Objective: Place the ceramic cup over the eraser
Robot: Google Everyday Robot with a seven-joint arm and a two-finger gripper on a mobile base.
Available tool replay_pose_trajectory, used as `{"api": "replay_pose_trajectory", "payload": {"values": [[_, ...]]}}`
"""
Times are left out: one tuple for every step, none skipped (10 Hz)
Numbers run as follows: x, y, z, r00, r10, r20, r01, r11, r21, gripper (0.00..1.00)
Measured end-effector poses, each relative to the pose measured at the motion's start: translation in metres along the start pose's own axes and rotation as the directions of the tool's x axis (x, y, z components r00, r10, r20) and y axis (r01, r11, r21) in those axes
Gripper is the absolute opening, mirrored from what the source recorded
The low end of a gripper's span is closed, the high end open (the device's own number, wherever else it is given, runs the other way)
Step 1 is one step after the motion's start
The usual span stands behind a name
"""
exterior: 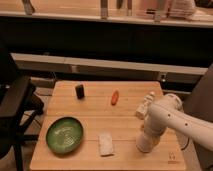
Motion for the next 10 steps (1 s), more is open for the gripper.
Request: {"api": "replay_pose_trajectory", "payload": {"values": [[0.0,-0.009,-0.014,1.0,-0.009,0.002,0.009,1.0,0.009,0.0],[0.001,-0.024,-0.033,1.0,-0.019,0.0,0.019,1.0,0.021,0.0],[-0.001,-0.045,-0.053,0.999,-0.037,-0.003,0.037,0.998,0.043,0.0],[-0.004,-0.062,-0.07,0.998,-0.055,-0.011,0.055,0.996,0.065,0.0],[-0.007,-0.077,-0.087,0.997,-0.07,-0.02,0.072,0.993,0.095,0.0],[-0.013,-0.094,-0.104,0.995,-0.094,-0.031,0.098,0.987,0.125,0.0],[-0.022,-0.113,-0.118,0.992,-0.122,-0.041,0.127,0.979,0.157,0.0],[-0.039,-0.138,-0.137,0.986,-0.156,-0.05,0.163,0.967,0.196,0.0],[-0.052,-0.154,-0.152,0.983,-0.176,-0.052,0.183,0.958,0.219,0.0],[-0.064,-0.168,-0.165,0.982,-0.181,-0.054,0.189,0.958,0.216,0.0]]}}
